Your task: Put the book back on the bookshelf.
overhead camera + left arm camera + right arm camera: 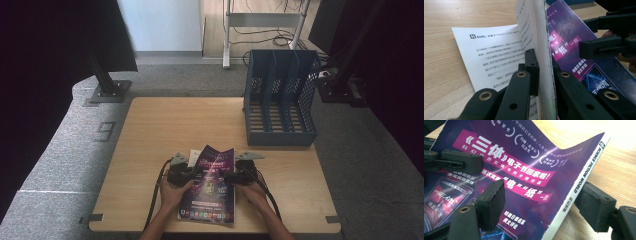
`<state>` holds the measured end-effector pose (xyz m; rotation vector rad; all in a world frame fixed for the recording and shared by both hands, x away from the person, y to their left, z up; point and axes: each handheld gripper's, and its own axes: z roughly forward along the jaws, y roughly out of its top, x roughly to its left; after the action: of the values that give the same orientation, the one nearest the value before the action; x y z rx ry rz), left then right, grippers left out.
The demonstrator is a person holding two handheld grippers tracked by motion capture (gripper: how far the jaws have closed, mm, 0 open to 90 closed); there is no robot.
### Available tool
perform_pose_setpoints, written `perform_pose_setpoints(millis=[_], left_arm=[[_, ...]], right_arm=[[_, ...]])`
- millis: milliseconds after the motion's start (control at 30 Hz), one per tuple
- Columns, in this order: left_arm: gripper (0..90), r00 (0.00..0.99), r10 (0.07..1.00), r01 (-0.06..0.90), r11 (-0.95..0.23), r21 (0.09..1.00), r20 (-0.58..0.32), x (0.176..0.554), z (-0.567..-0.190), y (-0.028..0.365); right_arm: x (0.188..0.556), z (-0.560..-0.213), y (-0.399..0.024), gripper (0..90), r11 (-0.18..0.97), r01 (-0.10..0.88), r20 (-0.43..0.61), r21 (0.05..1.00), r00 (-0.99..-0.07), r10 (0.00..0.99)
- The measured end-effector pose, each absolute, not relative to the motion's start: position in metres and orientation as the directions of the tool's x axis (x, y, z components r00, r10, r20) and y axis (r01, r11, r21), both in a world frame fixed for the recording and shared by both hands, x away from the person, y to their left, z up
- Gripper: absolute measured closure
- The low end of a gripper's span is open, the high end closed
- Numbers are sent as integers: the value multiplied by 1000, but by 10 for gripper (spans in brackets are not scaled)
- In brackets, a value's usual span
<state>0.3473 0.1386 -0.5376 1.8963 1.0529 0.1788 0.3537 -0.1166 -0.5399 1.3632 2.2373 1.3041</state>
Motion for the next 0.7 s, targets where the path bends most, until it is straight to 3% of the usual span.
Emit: perform_pose_setpoints(millis=[300,700], left_arm=[[855,621,729,597,-203,776,-288,348,-539,139],[845,617,728,602,-192,775,-298,350,-539,141]], right_arm=[[362,-545,-114,262,192,628,261,754,-555,790],[374,-546,-112,338,189,629,264,754,-554,790]])
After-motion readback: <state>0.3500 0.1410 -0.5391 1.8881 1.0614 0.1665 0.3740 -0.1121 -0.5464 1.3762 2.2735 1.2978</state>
